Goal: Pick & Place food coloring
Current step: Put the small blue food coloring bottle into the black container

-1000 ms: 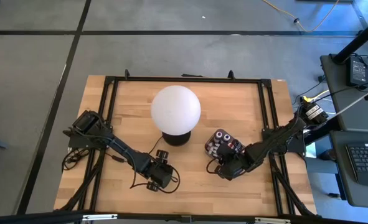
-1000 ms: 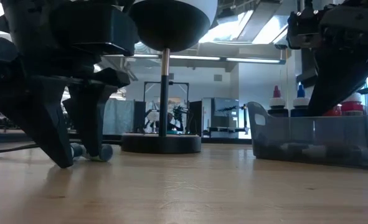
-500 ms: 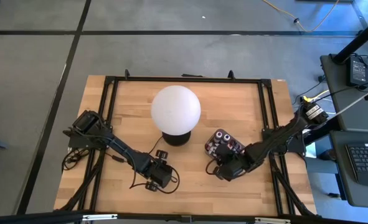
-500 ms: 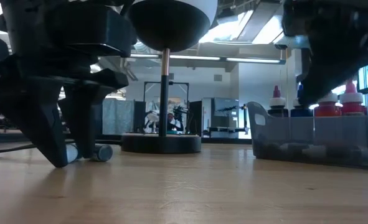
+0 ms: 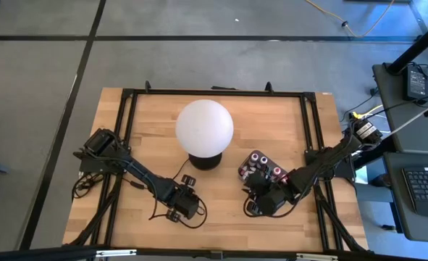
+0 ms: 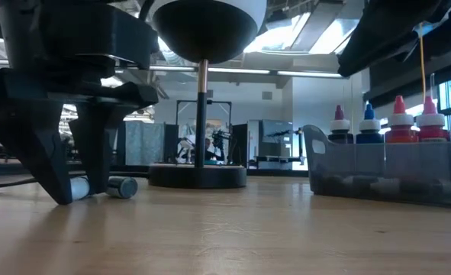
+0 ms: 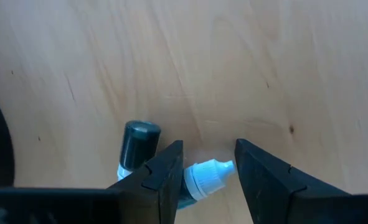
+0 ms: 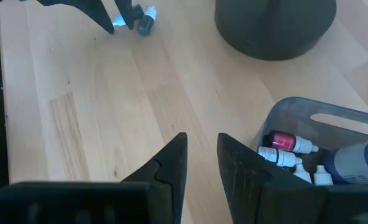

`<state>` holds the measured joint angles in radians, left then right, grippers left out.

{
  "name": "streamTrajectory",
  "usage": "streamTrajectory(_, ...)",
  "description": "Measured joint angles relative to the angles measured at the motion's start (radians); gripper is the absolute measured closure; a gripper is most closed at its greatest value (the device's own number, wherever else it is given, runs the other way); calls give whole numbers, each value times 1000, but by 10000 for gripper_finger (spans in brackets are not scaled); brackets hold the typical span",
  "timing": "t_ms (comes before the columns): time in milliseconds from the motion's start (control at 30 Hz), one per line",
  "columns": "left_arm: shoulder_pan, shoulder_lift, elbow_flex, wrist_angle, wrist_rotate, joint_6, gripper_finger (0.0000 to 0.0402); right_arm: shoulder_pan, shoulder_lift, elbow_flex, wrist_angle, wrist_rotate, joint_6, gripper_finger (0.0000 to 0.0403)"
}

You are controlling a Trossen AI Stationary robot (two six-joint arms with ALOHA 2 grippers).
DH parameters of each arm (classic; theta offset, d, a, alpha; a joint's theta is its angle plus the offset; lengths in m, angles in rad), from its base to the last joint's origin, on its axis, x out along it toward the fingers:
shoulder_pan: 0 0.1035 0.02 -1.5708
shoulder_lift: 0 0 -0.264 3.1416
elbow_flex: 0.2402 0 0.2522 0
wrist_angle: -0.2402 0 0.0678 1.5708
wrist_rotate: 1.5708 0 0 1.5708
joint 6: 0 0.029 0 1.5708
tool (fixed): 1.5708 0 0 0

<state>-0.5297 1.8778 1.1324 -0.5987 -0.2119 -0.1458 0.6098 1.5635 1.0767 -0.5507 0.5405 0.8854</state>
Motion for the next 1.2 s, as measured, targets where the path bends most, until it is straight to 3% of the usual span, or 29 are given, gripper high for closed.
streamTrajectory(267, -2, 0, 0, -2, 1, 150, 258, 0, 0, 0, 0, 0, 0, 311)
streamTrajectory(533, -31, 1, -1, -5, -17, 404, 258, 0, 0, 0, 0, 0, 0, 311)
streamTrajectory(967, -38, 2, -1, -81, -25, 446, 259, 0, 0, -2, 0, -1, 0, 311)
streamTrajectory(1200, -40, 2, -2, -86, -59, 653, 259, 0, 0, -2, 1, -1, 2, 311)
